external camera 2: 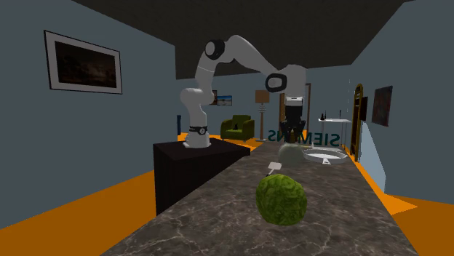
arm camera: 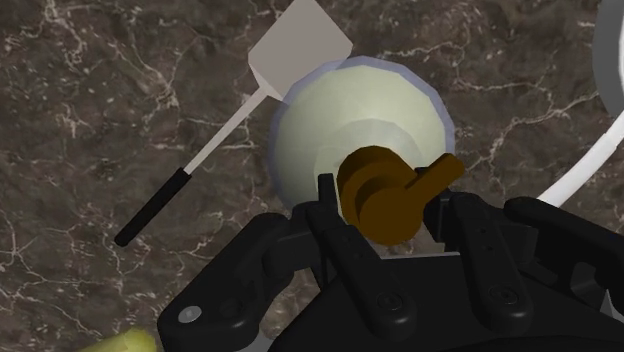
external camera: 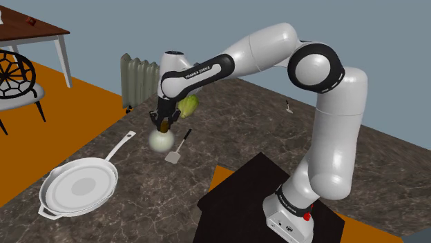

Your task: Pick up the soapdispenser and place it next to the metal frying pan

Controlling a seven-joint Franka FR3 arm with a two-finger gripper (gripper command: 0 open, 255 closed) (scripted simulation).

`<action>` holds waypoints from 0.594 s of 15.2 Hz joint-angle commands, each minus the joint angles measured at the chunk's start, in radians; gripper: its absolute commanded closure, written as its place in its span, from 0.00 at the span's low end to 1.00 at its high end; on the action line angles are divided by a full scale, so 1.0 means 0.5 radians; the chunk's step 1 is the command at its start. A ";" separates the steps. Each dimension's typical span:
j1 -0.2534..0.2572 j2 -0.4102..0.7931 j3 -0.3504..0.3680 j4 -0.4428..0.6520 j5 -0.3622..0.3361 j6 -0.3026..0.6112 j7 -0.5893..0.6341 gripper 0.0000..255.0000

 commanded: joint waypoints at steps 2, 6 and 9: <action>0.000 0.030 -0.001 0.007 -0.002 0.025 -0.002 1.00; 0.000 0.030 -0.001 0.007 -0.002 0.025 -0.002 1.00; 0.000 0.030 -0.001 0.007 -0.002 0.025 -0.002 0.00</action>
